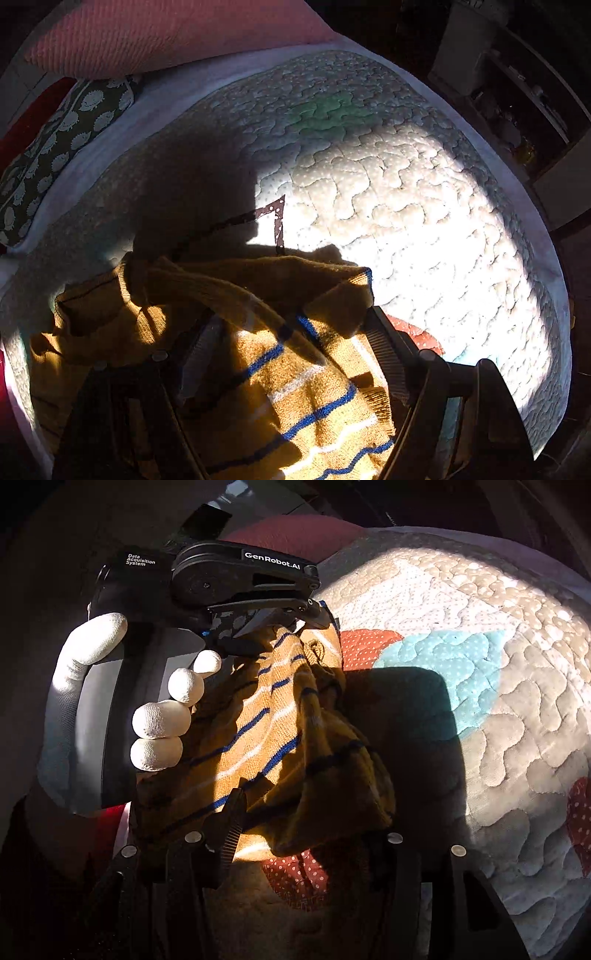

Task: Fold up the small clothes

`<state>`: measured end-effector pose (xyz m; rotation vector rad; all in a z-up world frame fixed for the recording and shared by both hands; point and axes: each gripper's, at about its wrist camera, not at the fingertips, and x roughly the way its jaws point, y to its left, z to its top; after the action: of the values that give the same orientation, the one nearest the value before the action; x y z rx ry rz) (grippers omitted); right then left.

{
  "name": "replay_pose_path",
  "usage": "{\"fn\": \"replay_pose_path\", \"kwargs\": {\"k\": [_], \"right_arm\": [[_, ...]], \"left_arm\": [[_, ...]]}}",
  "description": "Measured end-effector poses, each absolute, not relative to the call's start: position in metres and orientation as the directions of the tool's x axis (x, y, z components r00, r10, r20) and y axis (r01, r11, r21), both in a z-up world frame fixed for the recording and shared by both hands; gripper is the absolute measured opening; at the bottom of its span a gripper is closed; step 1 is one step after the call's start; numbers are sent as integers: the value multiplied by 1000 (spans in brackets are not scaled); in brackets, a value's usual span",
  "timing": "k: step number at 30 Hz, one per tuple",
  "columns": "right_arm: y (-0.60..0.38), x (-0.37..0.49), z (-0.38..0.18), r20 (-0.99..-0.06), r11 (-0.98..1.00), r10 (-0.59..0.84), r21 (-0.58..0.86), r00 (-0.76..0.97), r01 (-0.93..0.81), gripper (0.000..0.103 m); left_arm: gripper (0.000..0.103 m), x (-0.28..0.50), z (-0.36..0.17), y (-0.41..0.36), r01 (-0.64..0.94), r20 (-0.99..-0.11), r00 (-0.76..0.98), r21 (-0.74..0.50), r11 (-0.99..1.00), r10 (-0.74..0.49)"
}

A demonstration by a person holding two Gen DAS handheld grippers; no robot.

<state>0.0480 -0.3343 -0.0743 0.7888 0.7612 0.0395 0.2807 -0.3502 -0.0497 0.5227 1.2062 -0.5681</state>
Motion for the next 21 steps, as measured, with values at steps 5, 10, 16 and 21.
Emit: {"fn": "replay_pose_path", "kwargs": {"k": [5, 10, 16, 21], "right_arm": [[-333, 59, -76, -602, 714, 311, 659, 736, 237, 57], [-333, 75, -76, -609, 718, 268, 643, 747, 266, 30], [-313, 94, -43, -604, 808, 247, 560, 758, 183, 12], [-264, 109, 3, -590, 881, 290, 472, 754, 31, 12]], "left_arm": [[83, 276, -67, -377, 698, -953, 303, 207, 686, -20], [32, 276, -65, -371, 681, -949, 314, 216, 700, -12], [15, 299, -20, -310, 615, -943, 272, 20, 788, -189], [14, 327, 32, -213, 508, -901, 283, -151, 848, -330]]}}
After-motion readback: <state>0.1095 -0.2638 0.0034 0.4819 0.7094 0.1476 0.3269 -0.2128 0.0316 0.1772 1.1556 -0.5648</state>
